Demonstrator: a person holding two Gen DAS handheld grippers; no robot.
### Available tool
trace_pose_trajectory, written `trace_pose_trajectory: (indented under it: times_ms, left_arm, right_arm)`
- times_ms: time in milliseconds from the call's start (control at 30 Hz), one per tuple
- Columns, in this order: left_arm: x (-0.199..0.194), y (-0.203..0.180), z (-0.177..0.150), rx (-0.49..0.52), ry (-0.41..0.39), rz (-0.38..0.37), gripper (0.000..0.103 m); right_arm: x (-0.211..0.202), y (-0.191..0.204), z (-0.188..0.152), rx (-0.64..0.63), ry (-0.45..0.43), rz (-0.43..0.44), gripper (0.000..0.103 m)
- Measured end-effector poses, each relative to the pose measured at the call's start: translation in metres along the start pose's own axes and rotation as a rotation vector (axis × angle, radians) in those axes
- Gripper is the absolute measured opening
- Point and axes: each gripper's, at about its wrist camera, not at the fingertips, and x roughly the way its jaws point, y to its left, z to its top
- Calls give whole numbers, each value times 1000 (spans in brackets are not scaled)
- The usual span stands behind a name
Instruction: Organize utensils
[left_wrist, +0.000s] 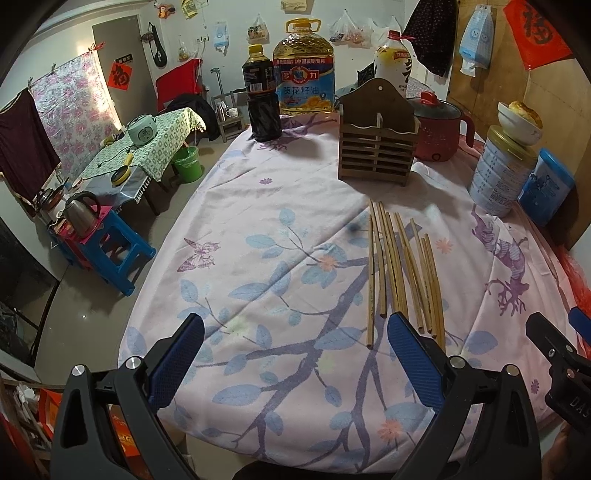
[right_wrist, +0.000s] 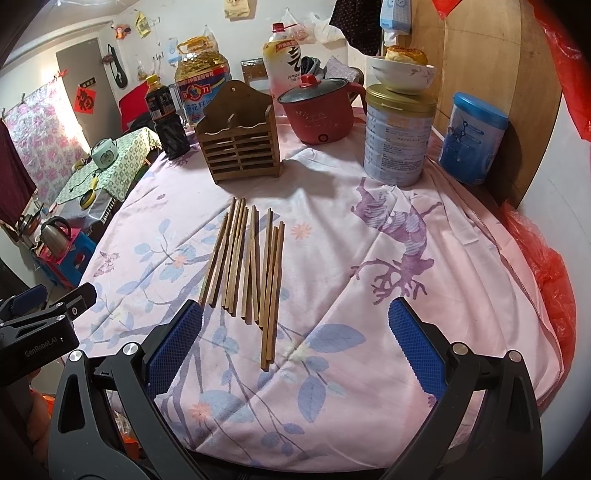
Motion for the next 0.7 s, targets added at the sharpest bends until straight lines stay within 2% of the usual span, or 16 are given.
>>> trace_pose_trajectory:
  times_ms: [700]
  left_arm:
    - [4, -4, 2, 18, 4, 0, 98]
  right_arm:
    - [2, 1, 0, 3, 5, -4, 97]
